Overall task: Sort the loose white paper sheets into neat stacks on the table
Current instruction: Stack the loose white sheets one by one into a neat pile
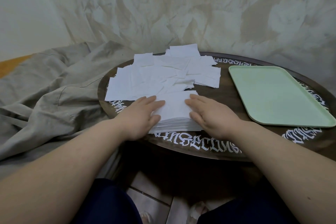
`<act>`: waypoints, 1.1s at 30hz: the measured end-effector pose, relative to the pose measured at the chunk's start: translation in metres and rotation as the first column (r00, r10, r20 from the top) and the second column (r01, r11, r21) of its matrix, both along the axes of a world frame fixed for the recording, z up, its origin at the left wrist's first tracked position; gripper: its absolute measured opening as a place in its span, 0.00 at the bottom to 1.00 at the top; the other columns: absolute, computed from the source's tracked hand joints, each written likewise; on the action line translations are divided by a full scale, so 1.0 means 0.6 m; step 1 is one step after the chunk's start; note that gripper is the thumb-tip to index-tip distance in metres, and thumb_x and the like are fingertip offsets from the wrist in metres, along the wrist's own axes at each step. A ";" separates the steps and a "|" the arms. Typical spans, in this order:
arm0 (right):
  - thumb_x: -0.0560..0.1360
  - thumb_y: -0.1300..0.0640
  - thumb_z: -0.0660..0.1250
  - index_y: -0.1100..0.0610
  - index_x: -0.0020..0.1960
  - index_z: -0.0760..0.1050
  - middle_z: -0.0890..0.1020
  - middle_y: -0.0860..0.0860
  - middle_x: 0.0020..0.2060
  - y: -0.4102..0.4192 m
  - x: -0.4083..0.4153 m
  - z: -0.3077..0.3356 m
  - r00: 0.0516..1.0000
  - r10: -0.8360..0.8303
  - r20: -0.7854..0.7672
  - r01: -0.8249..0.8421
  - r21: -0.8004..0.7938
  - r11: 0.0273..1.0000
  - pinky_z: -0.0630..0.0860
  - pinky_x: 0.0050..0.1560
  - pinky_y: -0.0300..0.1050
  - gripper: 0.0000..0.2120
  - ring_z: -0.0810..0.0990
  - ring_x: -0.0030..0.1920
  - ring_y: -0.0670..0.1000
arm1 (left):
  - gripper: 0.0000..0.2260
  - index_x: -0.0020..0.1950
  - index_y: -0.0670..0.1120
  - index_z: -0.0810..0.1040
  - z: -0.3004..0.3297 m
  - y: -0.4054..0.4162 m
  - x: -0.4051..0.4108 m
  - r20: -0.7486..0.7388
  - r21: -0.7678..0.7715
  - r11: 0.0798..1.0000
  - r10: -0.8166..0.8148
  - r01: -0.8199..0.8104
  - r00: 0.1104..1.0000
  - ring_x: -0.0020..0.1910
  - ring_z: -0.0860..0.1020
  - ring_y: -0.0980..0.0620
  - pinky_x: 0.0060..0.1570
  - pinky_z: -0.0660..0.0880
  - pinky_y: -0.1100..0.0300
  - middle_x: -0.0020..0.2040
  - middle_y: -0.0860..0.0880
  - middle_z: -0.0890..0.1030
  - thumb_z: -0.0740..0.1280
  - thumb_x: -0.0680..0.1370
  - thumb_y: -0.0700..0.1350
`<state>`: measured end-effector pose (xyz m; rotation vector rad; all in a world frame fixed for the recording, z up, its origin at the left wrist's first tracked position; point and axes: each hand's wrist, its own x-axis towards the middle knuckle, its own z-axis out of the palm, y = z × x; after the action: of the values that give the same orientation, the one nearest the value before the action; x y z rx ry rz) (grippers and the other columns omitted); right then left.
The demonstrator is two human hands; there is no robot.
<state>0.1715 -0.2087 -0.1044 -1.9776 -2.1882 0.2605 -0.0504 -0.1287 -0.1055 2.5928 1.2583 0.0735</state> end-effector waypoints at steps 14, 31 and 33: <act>0.78 0.50 0.62 0.51 0.69 0.68 0.72 0.48 0.66 0.012 0.016 0.038 0.973 -0.107 -0.205 0.162 0.275 0.948 0.68 0.64 0.45 0.20 0.70 0.65 0.49 | 0.21 0.71 0.54 0.69 0.014 0.011 -0.009 0.334 0.120 0.975 0.138 -0.187 0.932 0.73 0.62 0.52 0.70 0.59 0.58 0.74 0.51 0.65 0.65 0.78 0.49; 0.75 0.47 0.66 0.51 0.70 0.66 0.70 0.48 0.67 0.315 0.103 0.037 0.992 -0.114 -0.044 0.120 0.156 0.981 0.66 0.60 0.43 0.25 0.71 0.64 0.51 | 0.19 0.69 0.53 0.71 0.027 0.274 0.109 0.215 0.220 0.962 0.113 -0.161 0.970 0.68 0.65 0.52 0.63 0.64 0.60 0.70 0.56 0.69 0.66 0.77 0.52; 0.73 0.46 0.69 0.50 0.72 0.62 0.65 0.48 0.71 0.360 0.108 0.024 0.995 -0.095 -0.042 0.098 0.079 0.992 0.65 0.63 0.44 0.32 0.68 0.68 0.51 | 0.21 0.70 0.54 0.69 0.018 0.313 0.126 0.190 0.205 0.963 0.135 -0.174 0.972 0.70 0.63 0.52 0.63 0.63 0.60 0.72 0.55 0.66 0.66 0.77 0.53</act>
<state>0.2361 0.0072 -0.0900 -2.0102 -2.0401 0.1911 0.0252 0.0590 -0.0947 2.5911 1.4579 0.4860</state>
